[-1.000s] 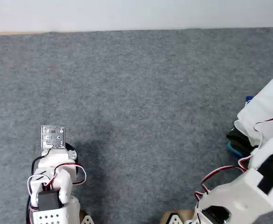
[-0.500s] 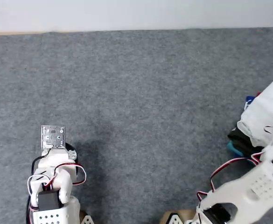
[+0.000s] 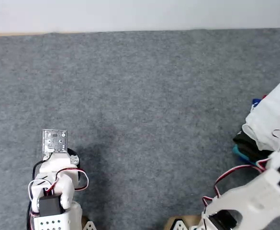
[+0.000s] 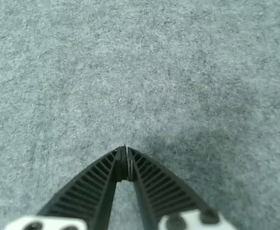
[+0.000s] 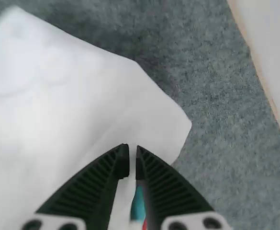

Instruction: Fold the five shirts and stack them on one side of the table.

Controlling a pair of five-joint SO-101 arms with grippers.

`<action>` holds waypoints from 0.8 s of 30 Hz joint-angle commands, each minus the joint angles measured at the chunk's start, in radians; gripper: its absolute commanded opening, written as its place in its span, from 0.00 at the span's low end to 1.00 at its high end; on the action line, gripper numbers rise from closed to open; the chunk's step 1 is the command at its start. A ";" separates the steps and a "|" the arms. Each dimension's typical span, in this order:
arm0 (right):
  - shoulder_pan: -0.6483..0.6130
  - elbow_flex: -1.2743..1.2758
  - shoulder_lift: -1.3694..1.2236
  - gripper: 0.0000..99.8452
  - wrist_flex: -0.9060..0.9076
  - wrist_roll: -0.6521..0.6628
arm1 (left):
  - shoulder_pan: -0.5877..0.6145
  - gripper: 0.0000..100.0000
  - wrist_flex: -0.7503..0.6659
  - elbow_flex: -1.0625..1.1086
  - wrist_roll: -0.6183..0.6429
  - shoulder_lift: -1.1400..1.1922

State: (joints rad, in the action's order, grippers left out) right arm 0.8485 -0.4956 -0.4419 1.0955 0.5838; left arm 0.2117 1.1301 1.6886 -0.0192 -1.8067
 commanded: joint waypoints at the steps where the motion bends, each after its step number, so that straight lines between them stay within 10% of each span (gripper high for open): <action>1: 0.019 -0.057 -0.102 0.04 -0.139 0.077 | 0.008 0.01 0.006 -0.004 -0.005 0.000; 24: -0.232 -0.206 0.116 0.04 0.697 -0.054 | 0.008 0.01 0.023 -0.004 -0.005 0.000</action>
State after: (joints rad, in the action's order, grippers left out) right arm 0.6337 -0.6736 -0.3514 1.7507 0.5792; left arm 0.2117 1.1331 1.6886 -0.0192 -1.8067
